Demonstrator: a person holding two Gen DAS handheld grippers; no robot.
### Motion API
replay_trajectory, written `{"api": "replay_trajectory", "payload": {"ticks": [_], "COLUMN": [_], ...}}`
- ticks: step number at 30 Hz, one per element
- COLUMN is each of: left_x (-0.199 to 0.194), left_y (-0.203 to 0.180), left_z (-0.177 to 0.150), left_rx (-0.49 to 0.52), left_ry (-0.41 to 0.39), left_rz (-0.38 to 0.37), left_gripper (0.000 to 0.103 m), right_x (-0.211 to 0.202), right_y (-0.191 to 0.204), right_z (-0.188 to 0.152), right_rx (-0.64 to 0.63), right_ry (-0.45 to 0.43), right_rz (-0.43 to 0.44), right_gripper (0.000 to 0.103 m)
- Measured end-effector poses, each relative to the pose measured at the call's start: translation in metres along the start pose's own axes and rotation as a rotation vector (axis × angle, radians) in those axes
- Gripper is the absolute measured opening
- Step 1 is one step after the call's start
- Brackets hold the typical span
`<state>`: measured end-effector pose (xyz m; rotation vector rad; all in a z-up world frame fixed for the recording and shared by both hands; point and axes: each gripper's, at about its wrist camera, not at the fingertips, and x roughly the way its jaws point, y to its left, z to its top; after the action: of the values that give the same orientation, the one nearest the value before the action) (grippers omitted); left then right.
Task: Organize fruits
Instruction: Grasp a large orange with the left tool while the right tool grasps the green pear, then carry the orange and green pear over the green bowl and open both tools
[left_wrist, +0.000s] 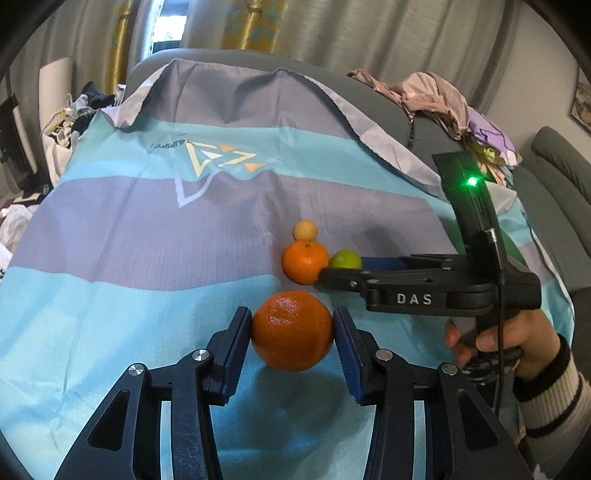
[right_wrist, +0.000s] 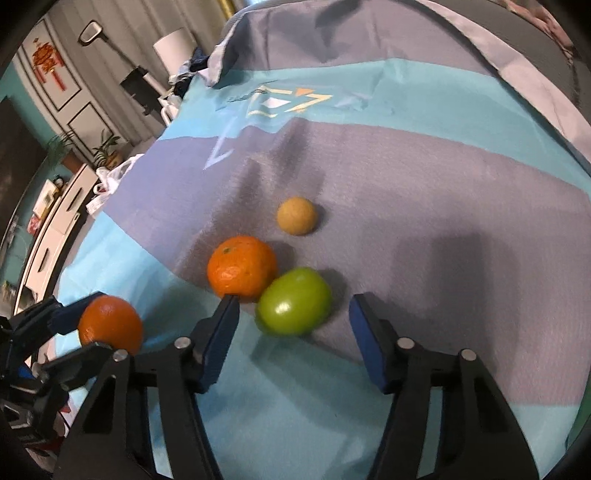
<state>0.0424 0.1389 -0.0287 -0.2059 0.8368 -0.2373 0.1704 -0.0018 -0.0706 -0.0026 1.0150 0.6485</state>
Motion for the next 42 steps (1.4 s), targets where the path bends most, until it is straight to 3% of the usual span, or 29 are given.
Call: {"api": "replay_trajectory", "payload": {"ticks": [3,9,18,28,42], "left_x": [-0.001,-0.001,-0.005,-0.006,-0.006], "left_y": [0.000,0.000,-0.024,-0.079,-0.165], "left_z": [0.000,0.000,-0.006,-0.005,0.011], "left_rx": [-0.005,-0.004,0.035,0.127,0.312], "left_ry": [-0.003,0.000,0.012,0.034,-0.003], "left_rz": [-0.005,-0.007,-0.023,-0.015,-0.028], "left_gripper": [0.045,0.045,0.045,0.045,0.045], "right_x": [0.002,-0.003,-0.057,-0.131,-0.207], "right_y": [0.002,0.002,-0.001,-0.018,-0.071], "right_z": [0.001,-0.005,-0.036,-0.078,-0.117], "right_rx": [-0.027,-0.015,0.010,0.055,0.162], "right_ry": [-0.004,-0.017,-0.095,-0.216,-0.344], "right_rz": [-0.017,-0.031,-0.057,-0.097,-0.190], "right_gripper": [0.042,0.041,0.041,0.042,0.042]}}
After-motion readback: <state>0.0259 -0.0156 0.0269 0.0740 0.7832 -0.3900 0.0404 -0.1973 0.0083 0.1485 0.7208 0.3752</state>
